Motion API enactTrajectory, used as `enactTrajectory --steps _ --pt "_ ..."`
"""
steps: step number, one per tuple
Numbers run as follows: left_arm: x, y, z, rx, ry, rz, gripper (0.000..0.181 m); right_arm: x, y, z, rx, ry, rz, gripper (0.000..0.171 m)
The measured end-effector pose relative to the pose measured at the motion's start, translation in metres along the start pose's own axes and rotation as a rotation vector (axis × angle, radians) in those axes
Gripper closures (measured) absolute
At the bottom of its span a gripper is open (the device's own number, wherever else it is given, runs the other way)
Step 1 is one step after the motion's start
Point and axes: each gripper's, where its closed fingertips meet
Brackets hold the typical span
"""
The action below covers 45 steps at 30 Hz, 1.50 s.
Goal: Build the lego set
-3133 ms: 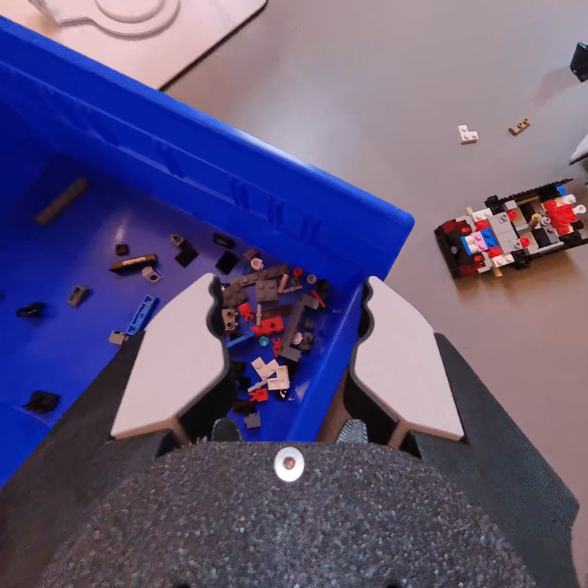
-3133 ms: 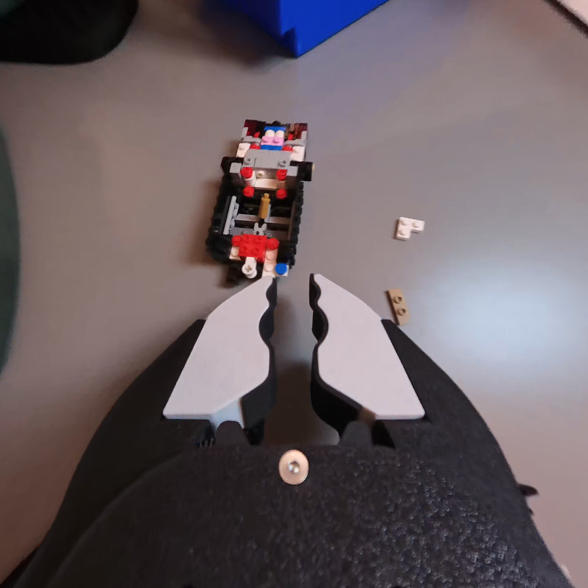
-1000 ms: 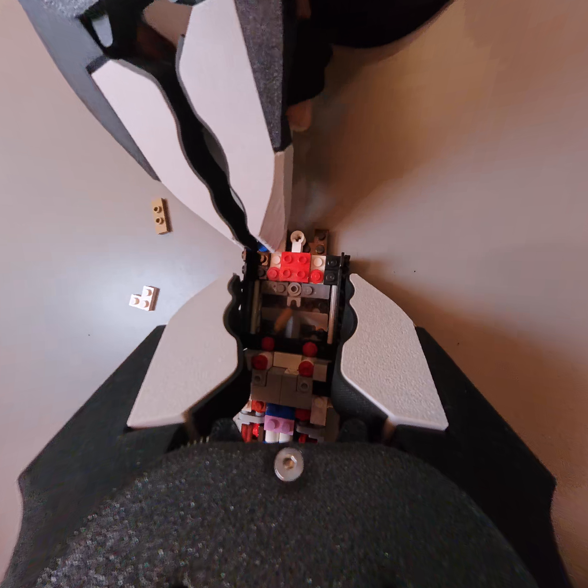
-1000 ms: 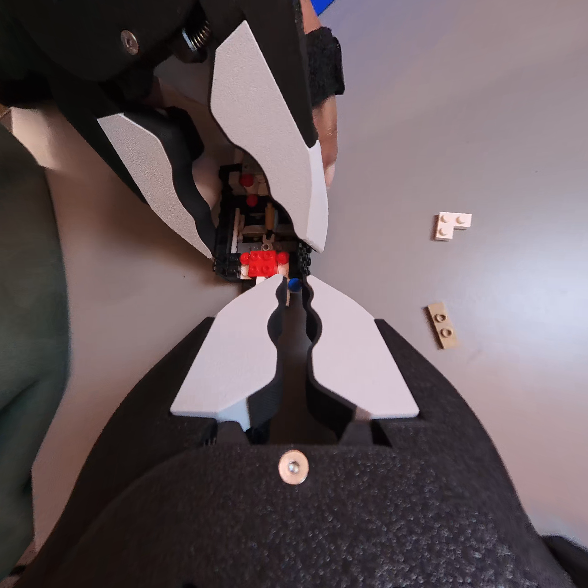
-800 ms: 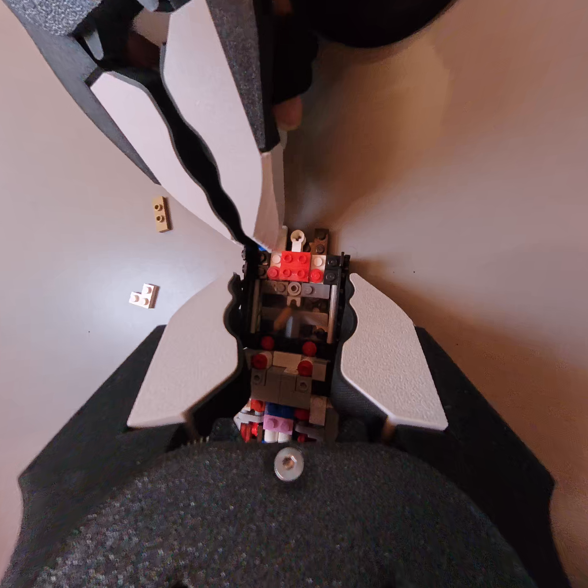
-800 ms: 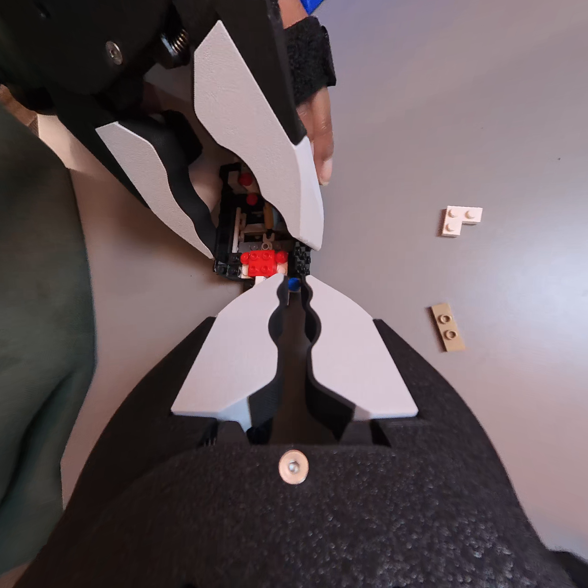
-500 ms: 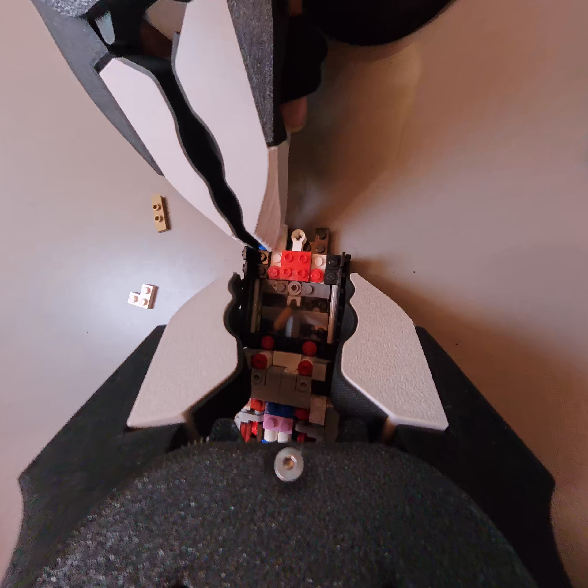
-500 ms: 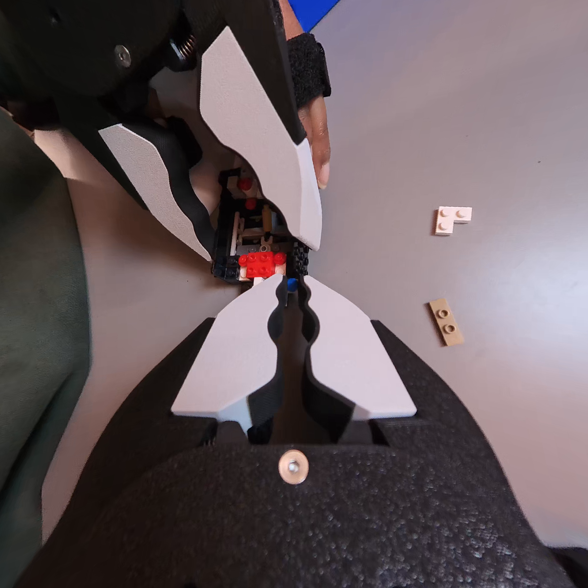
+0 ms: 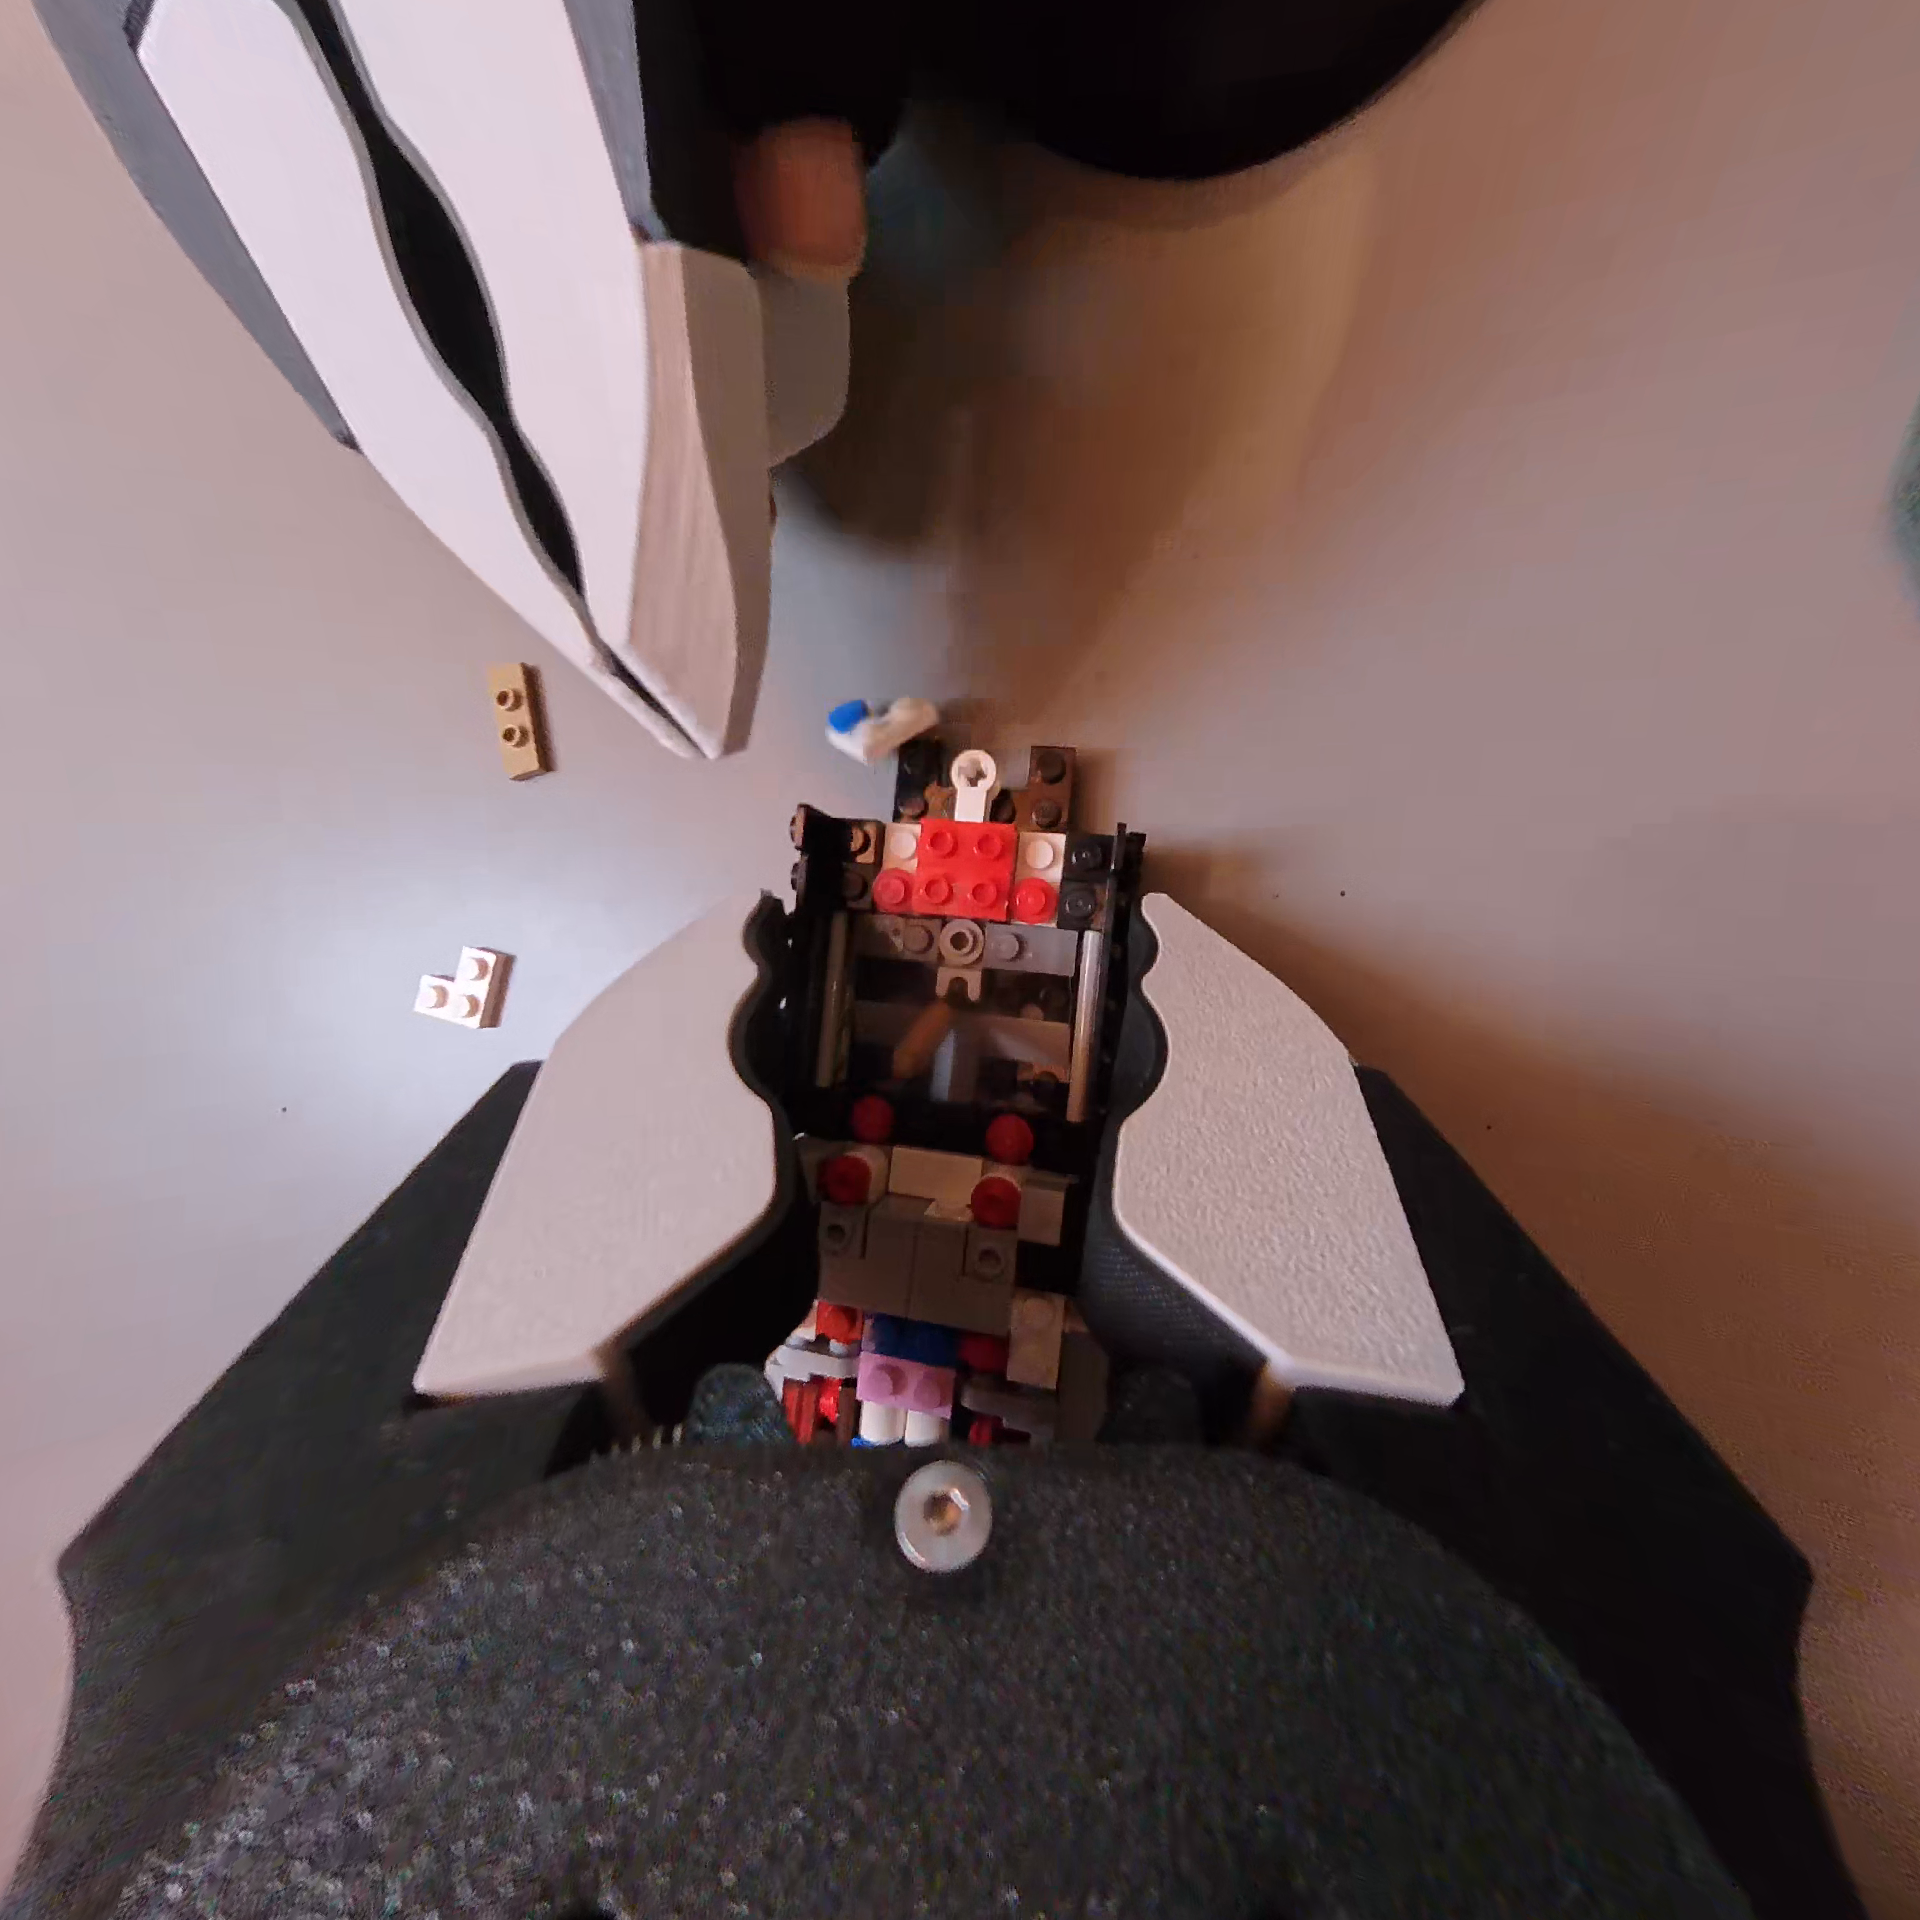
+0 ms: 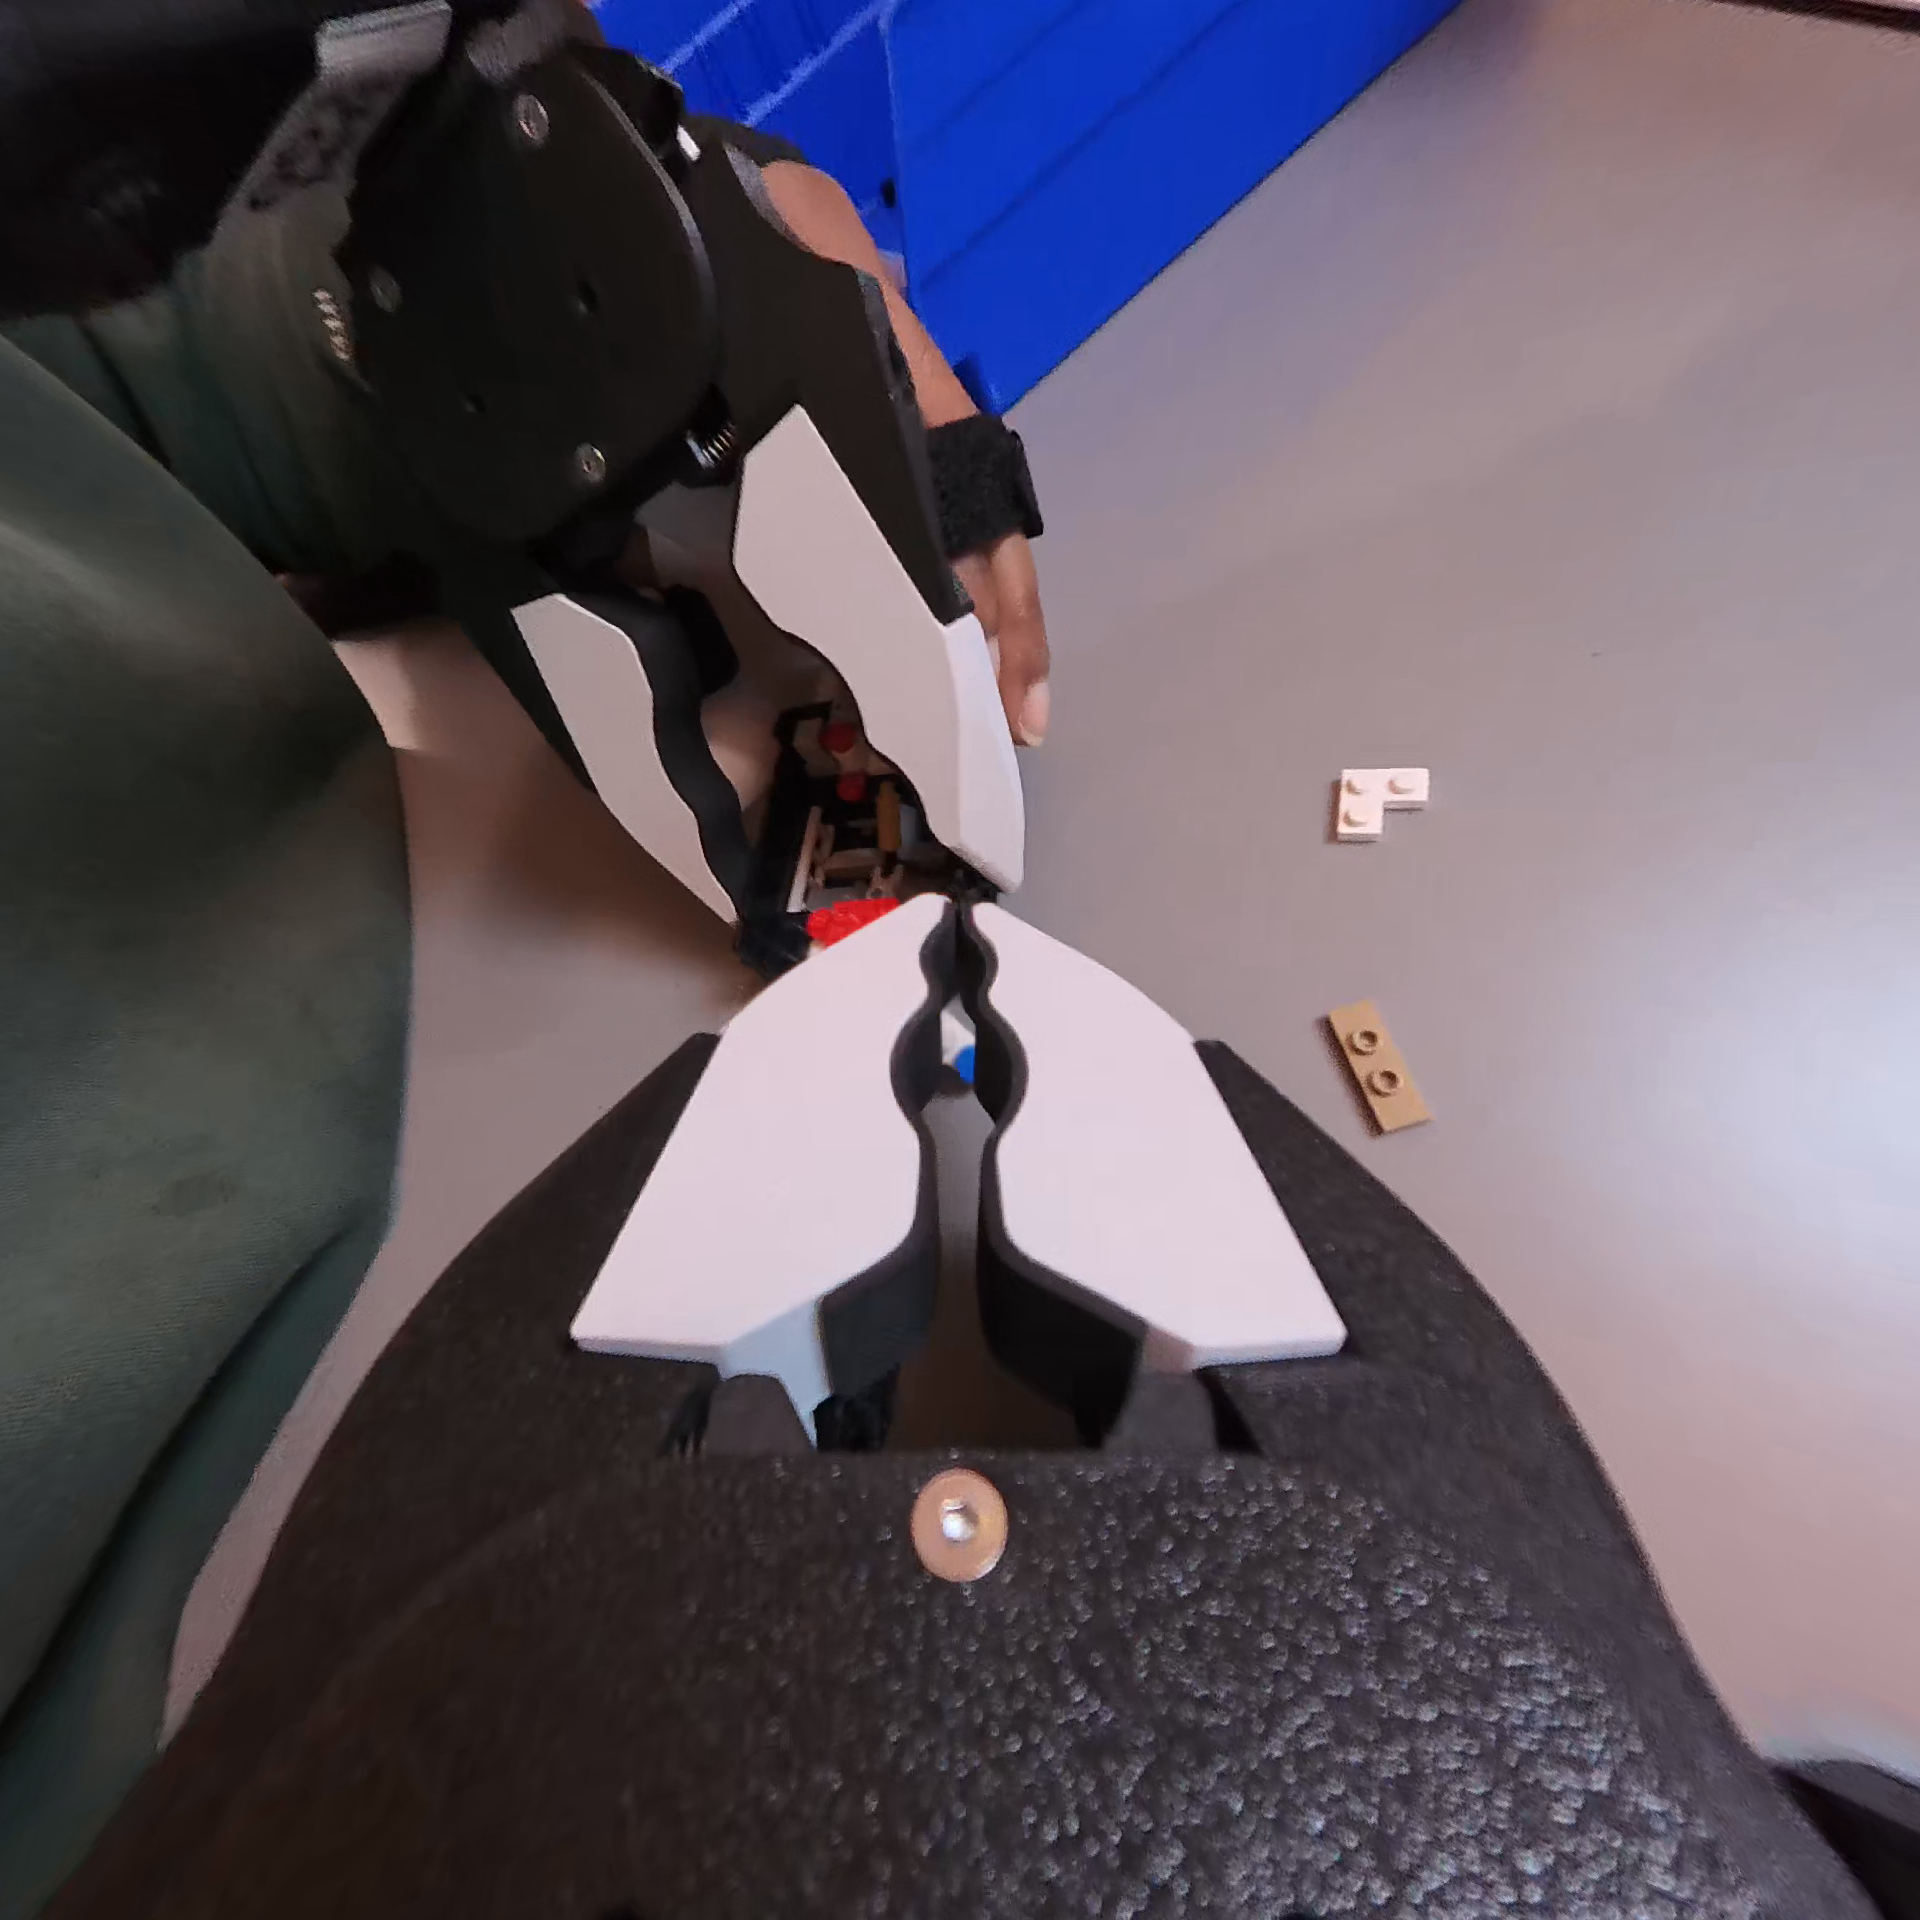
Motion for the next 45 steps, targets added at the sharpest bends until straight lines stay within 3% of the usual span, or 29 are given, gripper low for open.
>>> enactTrajectory --steps 6,13,15,17,18,20,23,27,31,36,45 --pt "0.000 0.000 0.000 0.002 -0.004 0.006 0.119 0.009 0.016 -0.005 -0.125 0.066 -0.084 0.171" --pt "-0.003 0.000 0.000 0.008 0.001 0.021 0.119 0.001 0.050 -0.020 -0.366 0.102 -0.294 0.137" --pt "-0.005 0.000 0.000 0.008 -0.010 0.020 0.116 0.003 0.057 -0.017 -0.424 0.134 -0.322 0.137" --pt "-0.009 0.003 -0.004 -0.008 -0.023 0.014 0.104 0.001 0.056 -0.015 -0.432 0.130 -0.340 0.154" --pt "-0.011 0.000 -0.008 0.008 -0.034 0.005 0.104 0.001 0.056 -0.014 -0.428 0.129 -0.350 0.154" --pt "-0.014 -0.013 -0.020 0.092 -0.049 -0.025 0.109 0.002 0.050 -0.015 -0.374 0.124 -0.332 0.155" --pt "-0.023 -0.034 -0.038 0.237 -0.132 -0.082 0.128 -0.007 0.007 -0.021 -0.070 0.027 -0.204 0.155" --pt "-0.033 -0.058 -0.061 0.432 -0.257 -0.179 0.139 -0.026 -0.054 -0.038 0.336 -0.173 0.058 0.155" --pt "-0.041 -0.069 -0.088 0.512 -0.483 -0.169 0.149 -0.040 -0.086 -0.036 0.565 -0.427 0.388 0.155" --pt "-0.036 -0.070 -0.112 0.501 -0.690 -0.087 0.166 -0.052 -0.099 -0.021 0.677 -0.631 0.668 0.155" --pt "-0.024 -0.053 -0.112 0.423 -0.724 -0.041 0.173 -0.057 -0.097 -0.003 0.661 -0.625 0.735 0.155"
Point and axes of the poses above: each gripper's, where its closed fingertips meet, z out along the fingers, y out of its underside, x = y × z across the jaws, and after that the axes turned 3 degrees about -z, right-handed
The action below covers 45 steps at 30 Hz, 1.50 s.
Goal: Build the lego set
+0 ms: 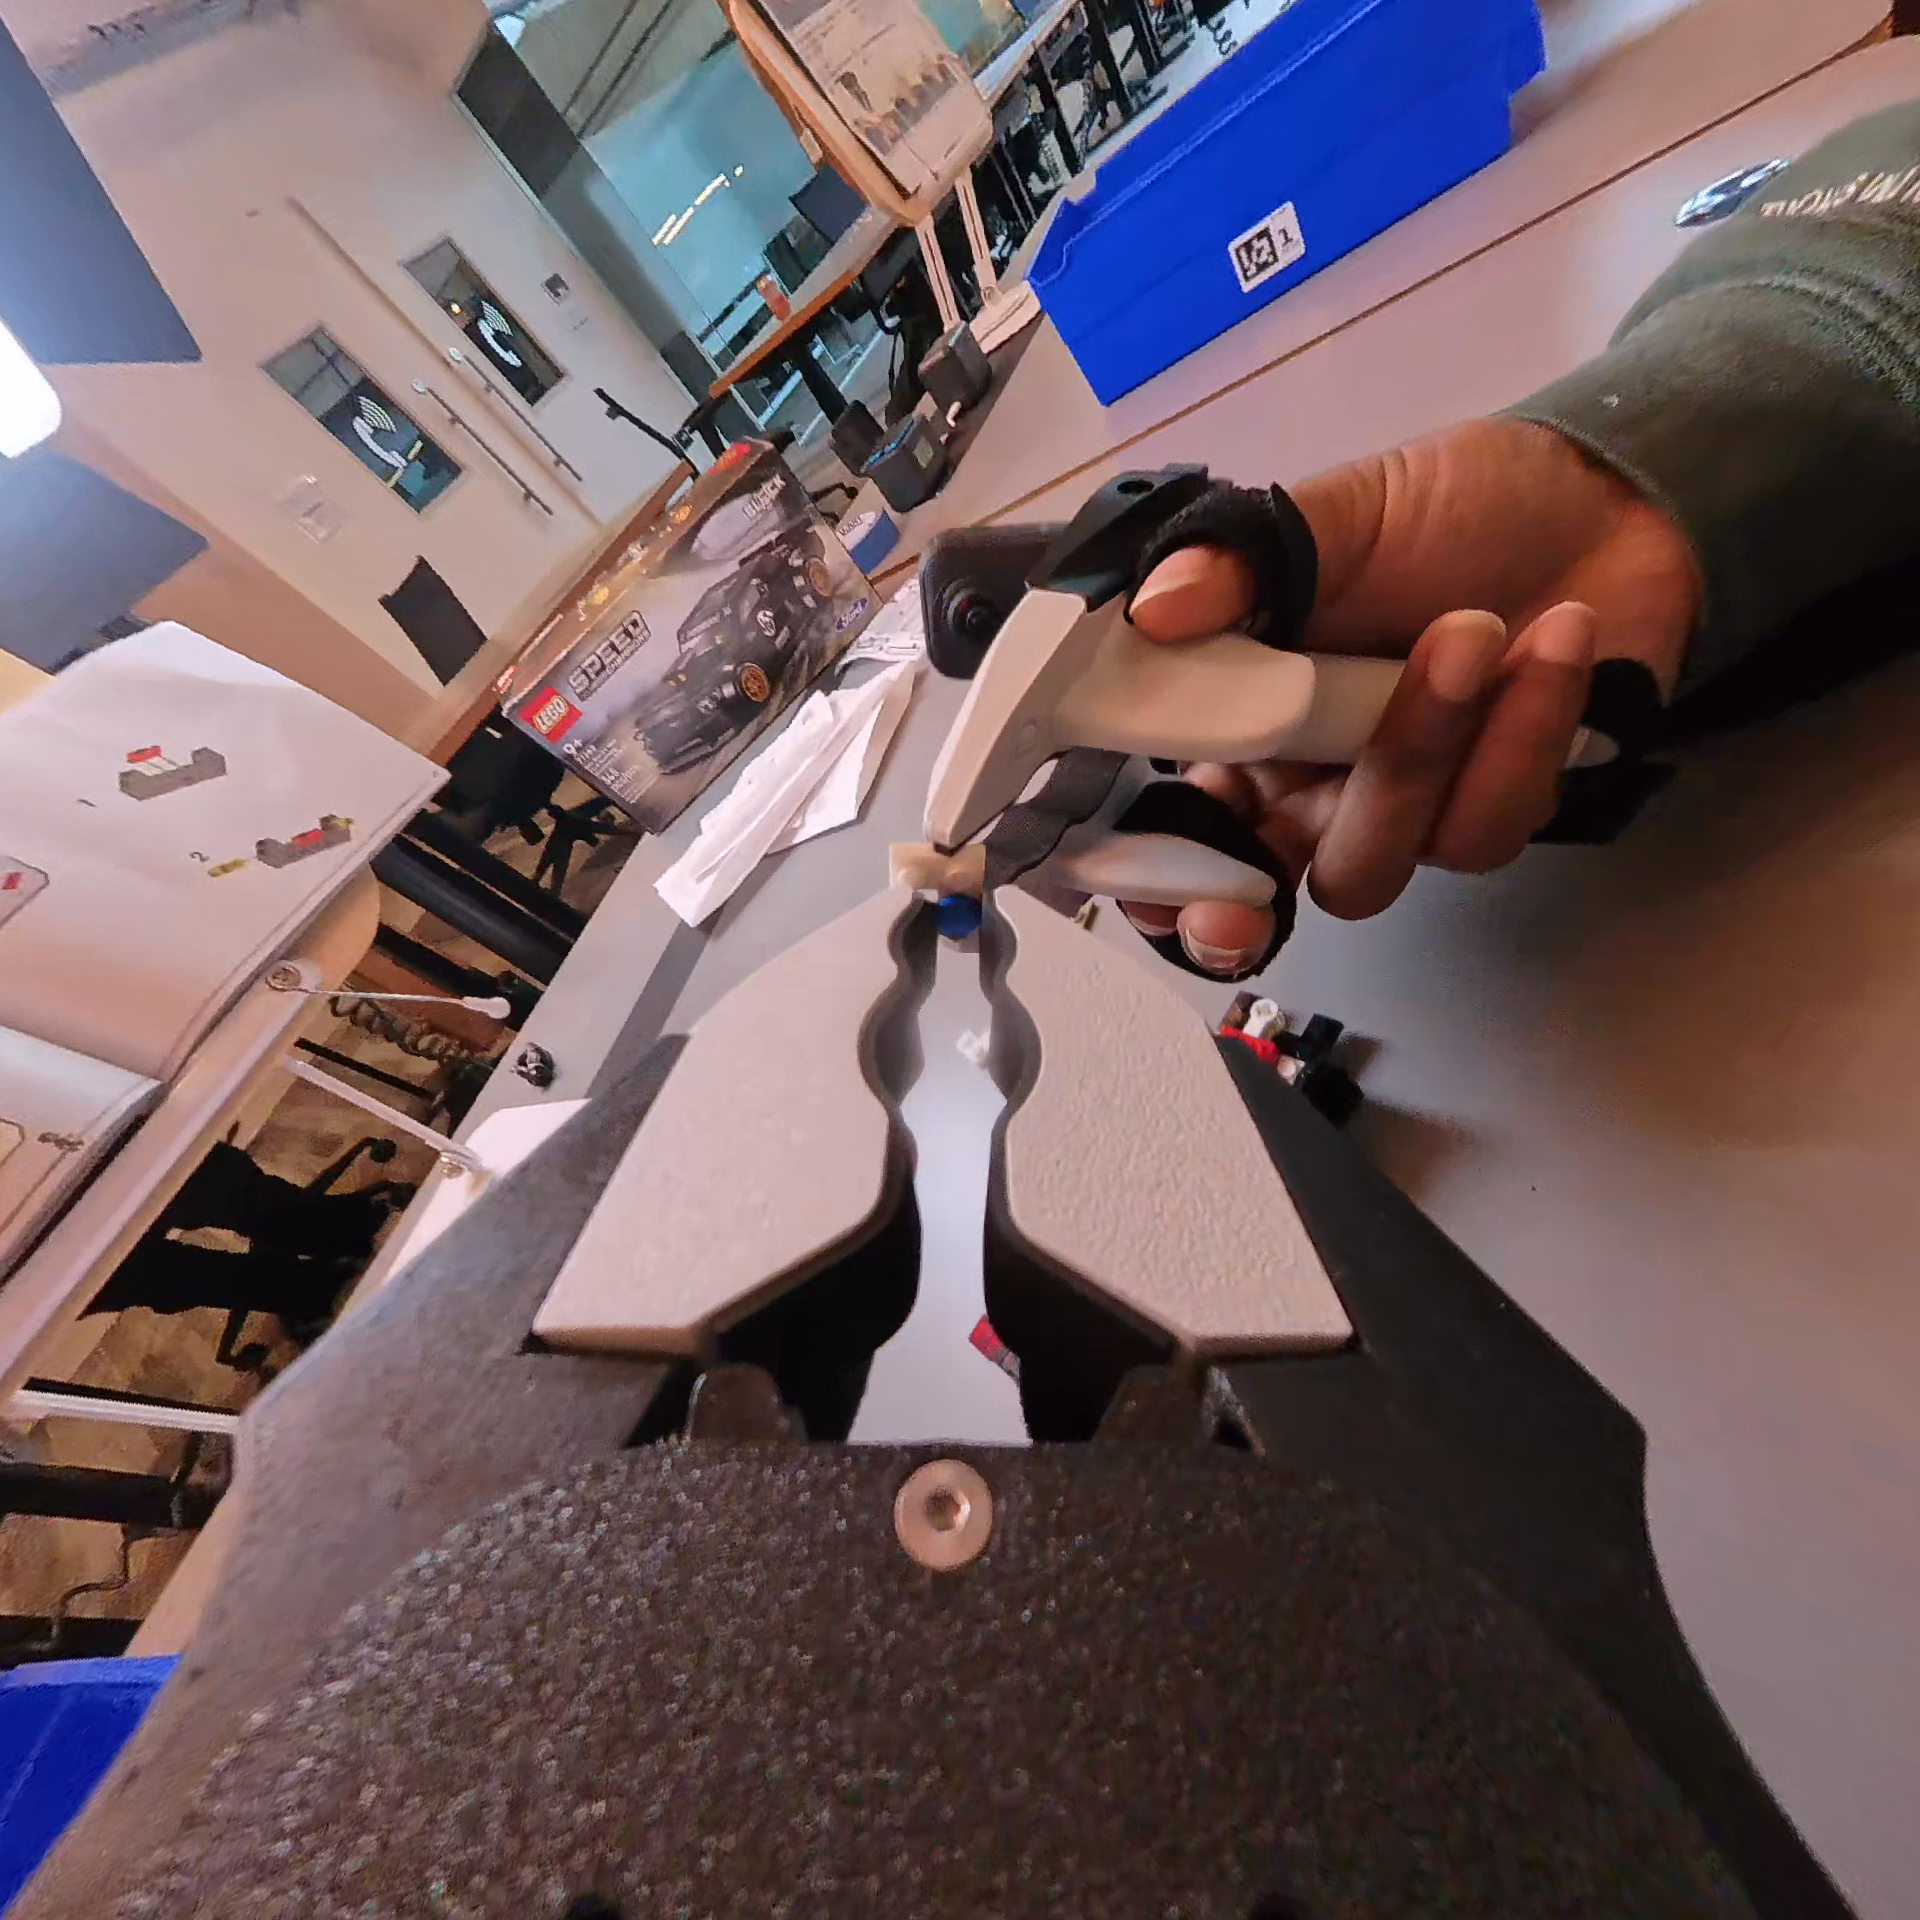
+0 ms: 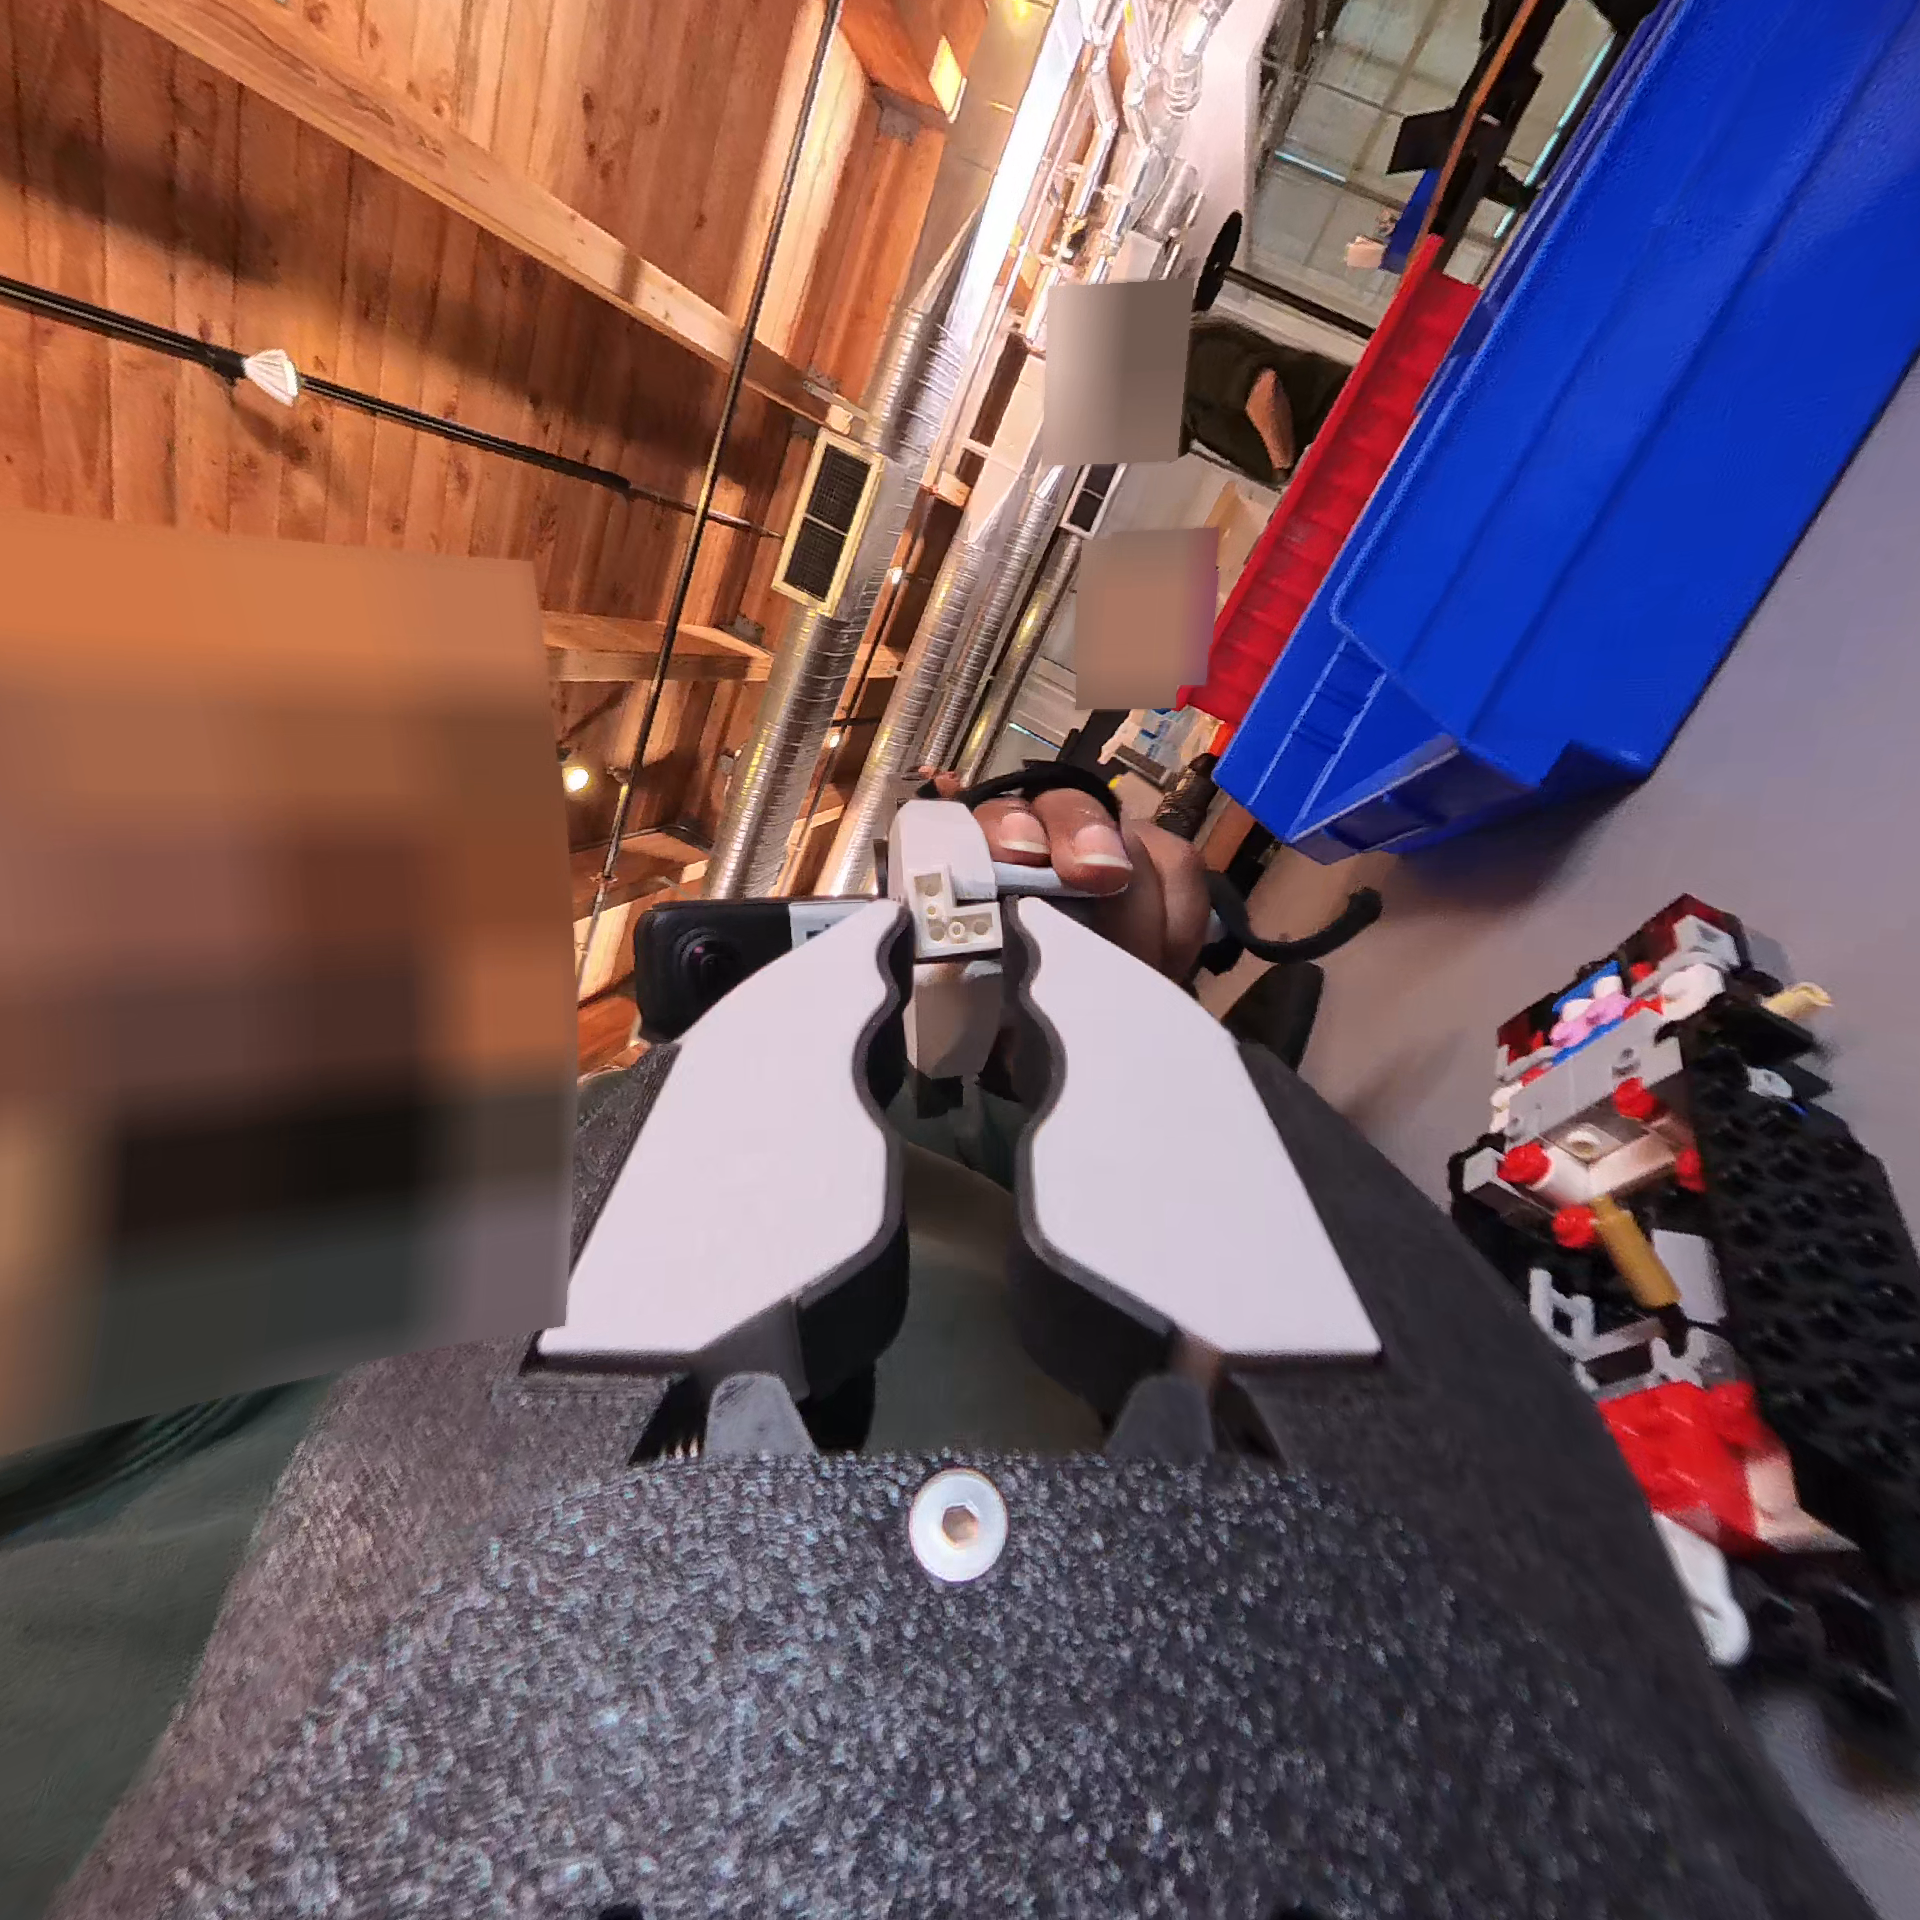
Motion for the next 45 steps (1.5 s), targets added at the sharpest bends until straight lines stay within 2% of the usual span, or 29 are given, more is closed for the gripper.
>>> enactTrajectory --steps 7,19,21,23,26,29,35,39,43,45 --pt "0.003 0.011 0.003 -0.014 0.046 -0.037 0.173 0.010 0.001 -0.004 -0.025 0.056 -0.063 0.156" --pt "0.003 0.009 0.003 0.005 0.062 -0.050 0.173 0.007 0.001 -0.005 -0.058 0.069 -0.166 0.156" --pt "-0.007 0.009 -0.002 0.017 0.030 -0.075 0.173 0.003 -0.017 -0.016 0.033 0.057 -0.160 0.156" --pt "-0.024 0.008 -0.014 0.052 0.029 -0.167 0.173 -0.001 -0.036 -0.037 0.082 0.101 -0.240 0.156" --pt "-0.026 0.010 -0.015 0.043 0.030 -0.156 0.173 -0.006 -0.029 -0.036 0.030 0.145 -0.356 0.156" --pt "-0.030 0.022 -0.012 -0.020 0.017 -0.163 0.173 -0.008 -0.029 -0.034 0.026 0.104 -0.323 0.155" --pt "-0.089 0.048 -0.045 -0.171 -0.129 -0.229 0.173 0.006 -0.045 -0.055 0.015 0.259 -0.425 0.156" --pt "-0.131 0.093 -0.089 -0.379 -0.244 -0.402 0.174 0.007 -0.057 -0.065 0.043 0.328 -0.478 0.155" --pt "-0.134 0.153 -0.116 -0.645 -0.271 -0.527 0.173 0.009 -0.063 -0.070 0.086 0.304 -0.417 0.155" --pt "-0.125 0.171 -0.118 -0.724 -0.234 -0.559 0.148 0.011 -0.062 -0.070 0.079 0.310 -0.416 0.156"
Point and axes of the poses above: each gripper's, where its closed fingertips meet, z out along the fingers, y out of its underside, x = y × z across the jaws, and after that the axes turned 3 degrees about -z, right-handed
